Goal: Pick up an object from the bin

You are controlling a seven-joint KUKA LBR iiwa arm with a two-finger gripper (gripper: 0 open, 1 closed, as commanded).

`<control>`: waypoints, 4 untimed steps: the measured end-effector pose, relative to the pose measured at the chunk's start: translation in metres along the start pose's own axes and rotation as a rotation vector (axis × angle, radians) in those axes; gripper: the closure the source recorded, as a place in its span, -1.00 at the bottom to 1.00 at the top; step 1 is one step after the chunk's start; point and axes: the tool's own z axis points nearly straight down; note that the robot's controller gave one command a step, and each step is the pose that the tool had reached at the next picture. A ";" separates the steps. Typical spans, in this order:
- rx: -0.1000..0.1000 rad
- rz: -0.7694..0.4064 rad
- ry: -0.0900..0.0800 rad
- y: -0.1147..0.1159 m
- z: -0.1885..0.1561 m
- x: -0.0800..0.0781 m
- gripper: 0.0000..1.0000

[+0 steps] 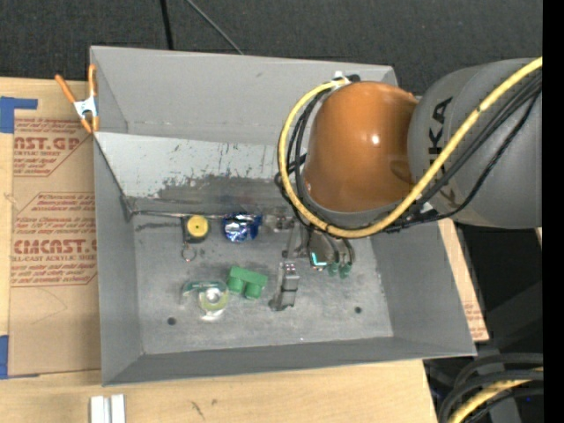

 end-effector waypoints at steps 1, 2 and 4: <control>-0.005 0.278 -0.023 0.003 0.159 -0.009 -1.00; -0.002 0.514 -0.008 -0.006 0.130 -0.013 -1.00; -0.002 0.816 -0.003 0.000 0.162 0.000 -1.00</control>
Offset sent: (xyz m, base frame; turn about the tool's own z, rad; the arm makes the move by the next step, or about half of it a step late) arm 0.0036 0.0030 -0.1597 0.2754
